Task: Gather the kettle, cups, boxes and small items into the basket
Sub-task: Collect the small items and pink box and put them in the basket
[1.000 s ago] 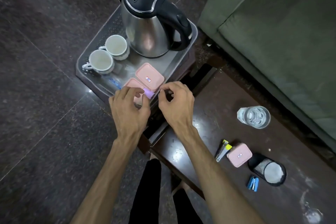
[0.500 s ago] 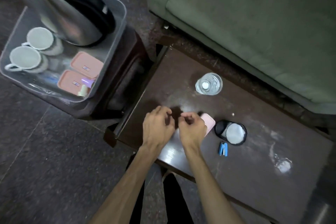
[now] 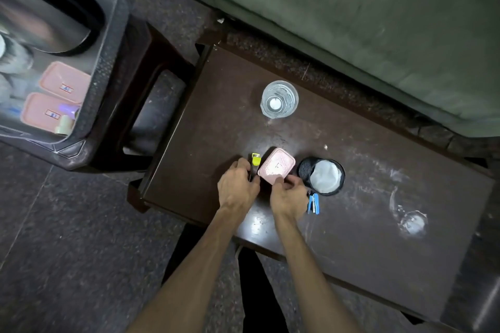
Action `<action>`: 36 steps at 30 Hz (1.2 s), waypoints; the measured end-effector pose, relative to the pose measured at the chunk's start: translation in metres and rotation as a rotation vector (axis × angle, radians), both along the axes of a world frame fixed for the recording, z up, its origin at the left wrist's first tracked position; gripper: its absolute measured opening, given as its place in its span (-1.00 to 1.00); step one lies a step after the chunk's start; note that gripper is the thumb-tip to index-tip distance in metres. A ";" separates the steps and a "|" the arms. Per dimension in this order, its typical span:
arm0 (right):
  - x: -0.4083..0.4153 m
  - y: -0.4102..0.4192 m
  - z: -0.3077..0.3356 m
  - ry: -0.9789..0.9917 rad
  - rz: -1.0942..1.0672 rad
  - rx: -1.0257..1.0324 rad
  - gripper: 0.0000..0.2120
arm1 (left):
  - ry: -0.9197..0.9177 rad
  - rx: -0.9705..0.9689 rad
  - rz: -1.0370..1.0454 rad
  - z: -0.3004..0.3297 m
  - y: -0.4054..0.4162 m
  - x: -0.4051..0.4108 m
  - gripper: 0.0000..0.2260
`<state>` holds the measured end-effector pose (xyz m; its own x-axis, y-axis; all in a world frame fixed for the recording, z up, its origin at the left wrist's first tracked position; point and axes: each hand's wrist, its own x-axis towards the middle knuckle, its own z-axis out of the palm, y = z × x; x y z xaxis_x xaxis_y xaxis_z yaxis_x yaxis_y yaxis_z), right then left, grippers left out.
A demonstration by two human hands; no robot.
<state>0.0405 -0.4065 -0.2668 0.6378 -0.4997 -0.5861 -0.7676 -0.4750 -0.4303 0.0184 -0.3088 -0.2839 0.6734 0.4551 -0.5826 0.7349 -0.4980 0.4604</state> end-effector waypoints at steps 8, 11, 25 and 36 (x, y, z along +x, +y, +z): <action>-0.004 0.011 -0.003 0.001 -0.036 0.129 -0.93 | -0.150 0.028 0.160 0.005 0.015 -0.018 -0.87; -0.003 0.031 0.010 -0.043 0.008 0.188 -0.85 | -0.198 0.063 0.262 0.021 0.034 -0.026 -0.88; 0.019 0.244 0.111 -0.126 0.312 0.617 -0.92 | -0.653 0.265 0.663 0.138 0.234 -0.056 -0.85; -0.003 0.430 0.122 0.027 0.562 0.518 -0.82 | -0.742 0.411 0.725 0.163 0.397 -0.087 -0.85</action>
